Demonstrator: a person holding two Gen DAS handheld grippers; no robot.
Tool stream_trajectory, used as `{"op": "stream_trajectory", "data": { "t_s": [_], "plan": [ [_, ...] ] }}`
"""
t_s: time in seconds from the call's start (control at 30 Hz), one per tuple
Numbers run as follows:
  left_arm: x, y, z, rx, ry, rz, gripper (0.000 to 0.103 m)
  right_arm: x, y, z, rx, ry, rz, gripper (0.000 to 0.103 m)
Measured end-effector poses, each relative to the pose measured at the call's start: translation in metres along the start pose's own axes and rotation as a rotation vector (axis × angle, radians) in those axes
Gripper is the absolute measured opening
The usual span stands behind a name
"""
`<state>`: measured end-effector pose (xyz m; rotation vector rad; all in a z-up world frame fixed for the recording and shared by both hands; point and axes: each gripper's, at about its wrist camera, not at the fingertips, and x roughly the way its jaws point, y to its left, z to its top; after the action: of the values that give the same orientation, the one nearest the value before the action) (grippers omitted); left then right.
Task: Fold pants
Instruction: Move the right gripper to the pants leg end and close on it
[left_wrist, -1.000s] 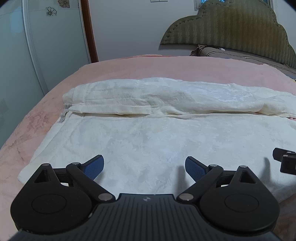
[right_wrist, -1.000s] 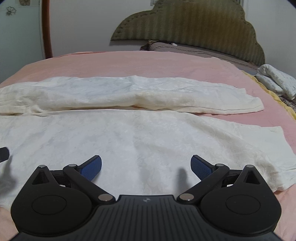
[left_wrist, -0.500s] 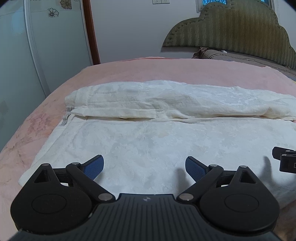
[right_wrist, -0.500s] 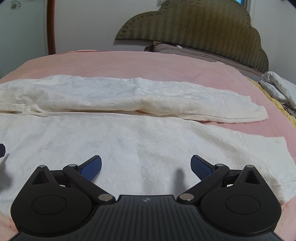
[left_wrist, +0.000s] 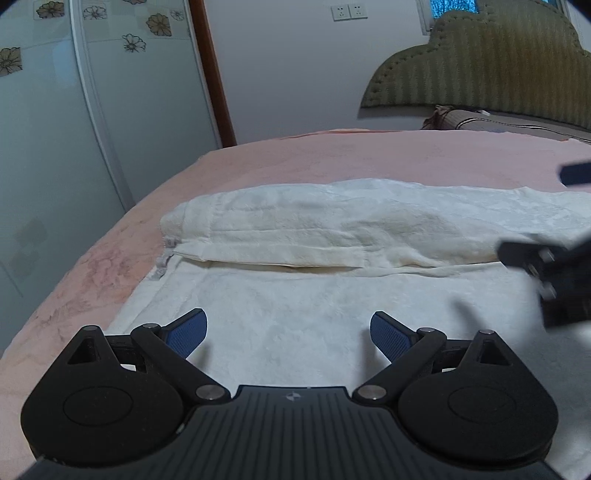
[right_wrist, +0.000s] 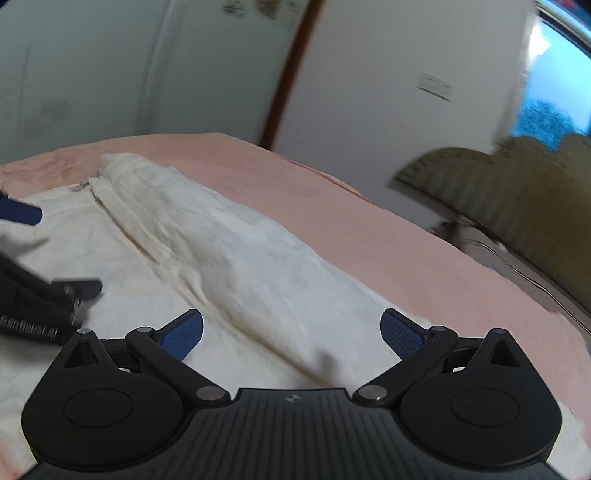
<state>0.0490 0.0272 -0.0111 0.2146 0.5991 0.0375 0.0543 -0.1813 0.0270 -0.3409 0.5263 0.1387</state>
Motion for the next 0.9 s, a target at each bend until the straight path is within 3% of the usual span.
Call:
{"op": "stream_trajectory", "data": {
  "t_s": [0.27,0.47,0.63,0.77,0.8,0.83,0.9],
  "plan": [
    [0.016,0.009,-0.003,-0.029,0.008,0.032,0.098,0.105,-0.046,0.063,0.098,0.001,0.206,0.102],
    [0.024,0.009,-0.007,-0.041,0.045,0.000,0.099,0.192,-0.071,0.081,0.216,0.094,0.346,0.067],
    [0.026,0.006,-0.009,-0.030,0.046,-0.001,0.100,0.232,-0.059,0.083,0.145,0.176,0.441,0.065],
    [0.028,0.007,-0.009,-0.031,0.046,-0.002,0.101,0.239,-0.054,0.081,0.111,0.202,0.495,0.064],
    [0.028,0.009,-0.008,-0.036,0.051,-0.006,0.101,0.237,-0.054,0.081,0.110,0.201,0.513,0.052],
    [0.028,0.011,-0.007,-0.045,0.064,-0.012,0.100,0.233,-0.054,0.080,0.101,0.194,0.524,0.033],
    [0.028,0.019,-0.003,-0.079,0.103,-0.044,0.100,0.223,-0.050,0.079,0.069,0.164,0.512,0.020]
  ]
}}
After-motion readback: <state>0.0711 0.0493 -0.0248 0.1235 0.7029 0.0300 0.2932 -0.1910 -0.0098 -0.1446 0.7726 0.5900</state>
